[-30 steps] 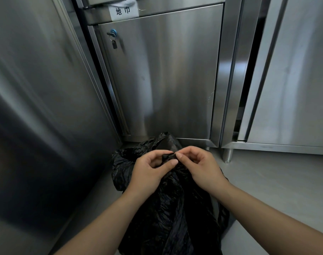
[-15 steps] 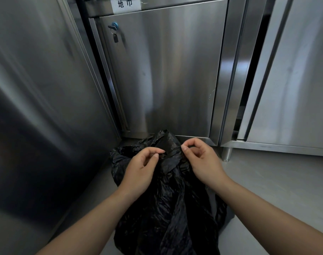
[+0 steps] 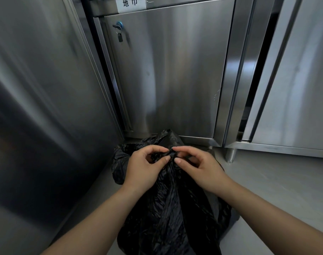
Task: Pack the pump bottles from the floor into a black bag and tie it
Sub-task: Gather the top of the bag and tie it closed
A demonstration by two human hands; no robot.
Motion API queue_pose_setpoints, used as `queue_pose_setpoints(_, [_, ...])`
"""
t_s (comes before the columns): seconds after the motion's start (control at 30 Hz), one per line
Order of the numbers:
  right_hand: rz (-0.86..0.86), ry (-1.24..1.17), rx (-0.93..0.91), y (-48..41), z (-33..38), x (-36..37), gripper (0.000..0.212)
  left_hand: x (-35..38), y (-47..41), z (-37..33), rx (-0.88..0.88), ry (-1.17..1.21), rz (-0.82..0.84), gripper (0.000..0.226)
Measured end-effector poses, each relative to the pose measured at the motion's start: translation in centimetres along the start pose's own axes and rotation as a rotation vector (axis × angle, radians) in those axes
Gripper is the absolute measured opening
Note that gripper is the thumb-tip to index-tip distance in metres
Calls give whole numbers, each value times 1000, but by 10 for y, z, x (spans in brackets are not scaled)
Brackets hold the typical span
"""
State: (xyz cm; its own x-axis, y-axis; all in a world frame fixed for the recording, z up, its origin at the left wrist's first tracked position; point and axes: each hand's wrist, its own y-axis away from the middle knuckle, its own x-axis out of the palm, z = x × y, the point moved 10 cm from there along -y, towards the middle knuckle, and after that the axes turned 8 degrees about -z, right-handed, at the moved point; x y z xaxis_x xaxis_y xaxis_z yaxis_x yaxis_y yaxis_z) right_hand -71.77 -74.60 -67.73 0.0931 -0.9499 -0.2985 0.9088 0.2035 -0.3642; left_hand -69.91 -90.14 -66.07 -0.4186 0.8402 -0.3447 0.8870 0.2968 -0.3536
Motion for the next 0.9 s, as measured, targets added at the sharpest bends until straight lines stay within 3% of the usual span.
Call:
queue_pose_setpoints(0.17, [125,206,-26,5,6,12,75,-12,-7,-1,-35,18,-54,22])
queue_pose_setpoints(0.37, [103,215,-124,0,24,14,87,-23,-11,0,-71,64,-76,24])
queue_pose_setpoints(0.57, [-12,131,-225,-9,45,-3,67,-25,-15,-14,-64,229,-36,27])
queue_pose_setpoints(0.8, [-41,-115,-378,-20,112,-35,41,-45,-31,-77,99,507,-50,16])
queue_pose_setpoints(0.9, [63,-214,-276,-22,103,-21,43,-41,-34,-69,34,534,-25,16])
